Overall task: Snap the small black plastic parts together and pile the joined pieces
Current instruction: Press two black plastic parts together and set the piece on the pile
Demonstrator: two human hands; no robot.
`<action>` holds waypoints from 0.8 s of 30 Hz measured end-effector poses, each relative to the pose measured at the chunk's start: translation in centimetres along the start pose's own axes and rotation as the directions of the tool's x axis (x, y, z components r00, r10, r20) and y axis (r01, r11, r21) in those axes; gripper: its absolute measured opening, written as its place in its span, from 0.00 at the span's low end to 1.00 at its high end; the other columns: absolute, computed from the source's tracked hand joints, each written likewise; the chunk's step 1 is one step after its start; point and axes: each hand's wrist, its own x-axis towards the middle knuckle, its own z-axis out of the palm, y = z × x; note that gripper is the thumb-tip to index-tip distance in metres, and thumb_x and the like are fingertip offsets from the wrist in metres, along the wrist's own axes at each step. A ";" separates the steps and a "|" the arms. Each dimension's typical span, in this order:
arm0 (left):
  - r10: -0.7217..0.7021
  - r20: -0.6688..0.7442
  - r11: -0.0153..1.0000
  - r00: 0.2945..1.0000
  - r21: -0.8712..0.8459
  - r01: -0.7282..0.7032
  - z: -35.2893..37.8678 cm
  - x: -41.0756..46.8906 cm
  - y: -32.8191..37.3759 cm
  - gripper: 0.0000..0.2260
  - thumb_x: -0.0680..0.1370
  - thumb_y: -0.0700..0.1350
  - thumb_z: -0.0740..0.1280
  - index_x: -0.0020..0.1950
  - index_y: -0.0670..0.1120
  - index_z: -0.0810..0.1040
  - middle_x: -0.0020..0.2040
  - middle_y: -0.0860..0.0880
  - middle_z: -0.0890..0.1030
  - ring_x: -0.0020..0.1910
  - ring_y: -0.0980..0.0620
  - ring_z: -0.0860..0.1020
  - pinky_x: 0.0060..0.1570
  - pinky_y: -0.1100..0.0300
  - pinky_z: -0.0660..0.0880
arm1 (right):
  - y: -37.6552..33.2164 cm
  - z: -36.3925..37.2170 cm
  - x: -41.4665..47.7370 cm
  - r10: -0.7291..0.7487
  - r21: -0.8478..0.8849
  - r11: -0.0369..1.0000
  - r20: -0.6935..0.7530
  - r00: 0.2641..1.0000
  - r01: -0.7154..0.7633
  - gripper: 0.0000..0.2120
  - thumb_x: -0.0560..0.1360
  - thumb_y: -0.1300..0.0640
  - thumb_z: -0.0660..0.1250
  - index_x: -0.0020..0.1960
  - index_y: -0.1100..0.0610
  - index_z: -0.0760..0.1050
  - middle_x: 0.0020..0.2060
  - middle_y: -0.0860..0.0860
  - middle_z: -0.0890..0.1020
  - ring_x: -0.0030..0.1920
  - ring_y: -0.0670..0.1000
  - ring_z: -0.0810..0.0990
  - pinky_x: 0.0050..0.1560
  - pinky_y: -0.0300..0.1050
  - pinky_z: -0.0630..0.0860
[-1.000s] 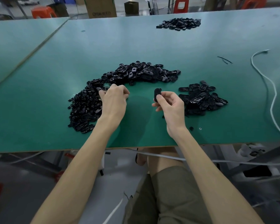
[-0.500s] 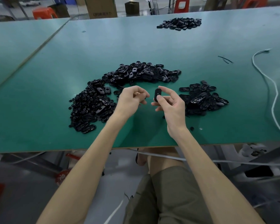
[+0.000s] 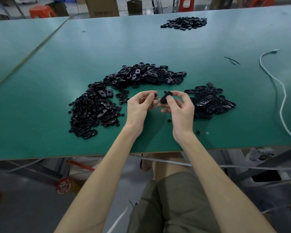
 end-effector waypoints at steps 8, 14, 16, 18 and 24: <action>0.120 0.043 0.987 0.992 0.099 -0.124 0.0 -0.4 -0.6 0.05 0.80 0.36 0.71 0.52 0.44 0.85 0.44 0.48 0.87 0.39 0.54 0.82 0.43 0.63 0.78 | 0.1 -0.1 0.1 -0.007 0.026 1.000 -0.049 0.999 0.008 0.05 0.82 0.65 0.67 0.57 0.61 0.73 0.49 0.55 0.88 0.52 0.53 0.88 0.55 0.51 0.84; 0.131 0.062 0.983 0.989 0.120 -0.138 0.1 -0.4 -0.8 0.05 0.78 0.35 0.73 0.53 0.41 0.85 0.46 0.46 0.87 0.40 0.53 0.83 0.42 0.64 0.77 | 0.2 -0.2 0.2 -0.012 0.038 0.999 -0.034 0.999 0.013 0.04 0.82 0.65 0.68 0.53 0.59 0.74 0.50 0.56 0.87 0.55 0.52 0.87 0.57 0.51 0.84; 0.136 0.067 0.983 0.988 0.115 -0.143 0.1 -0.4 -0.8 0.05 0.78 0.35 0.73 0.53 0.42 0.85 0.46 0.45 0.87 0.40 0.53 0.82 0.42 0.63 0.77 | 0.3 -0.3 0.2 -0.014 0.036 0.999 -0.029 0.999 0.015 0.04 0.82 0.65 0.68 0.53 0.58 0.75 0.50 0.56 0.87 0.55 0.53 0.87 0.57 0.52 0.84; 0.139 0.075 0.984 0.987 0.100 -0.146 0.1 -0.4 -0.8 0.05 0.79 0.36 0.73 0.53 0.42 0.84 0.47 0.44 0.87 0.39 0.53 0.82 0.42 0.63 0.77 | 0.4 -0.4 0.3 -0.016 0.022 1.000 -0.026 1.000 0.016 0.03 0.81 0.65 0.69 0.52 0.58 0.77 0.49 0.58 0.85 0.53 0.57 0.87 0.55 0.54 0.84; 0.143 0.094 0.981 0.985 0.119 -0.154 0.2 -0.4 -0.9 0.04 0.78 0.36 0.74 0.52 0.39 0.84 0.43 0.45 0.86 0.39 0.50 0.83 0.44 0.61 0.80 | 0.5 -0.3 0.3 0.014 -0.003 1.000 -0.008 1.000 -0.014 0.04 0.79 0.65 0.72 0.50 0.57 0.80 0.44 0.57 0.85 0.52 0.62 0.86 0.55 0.58 0.84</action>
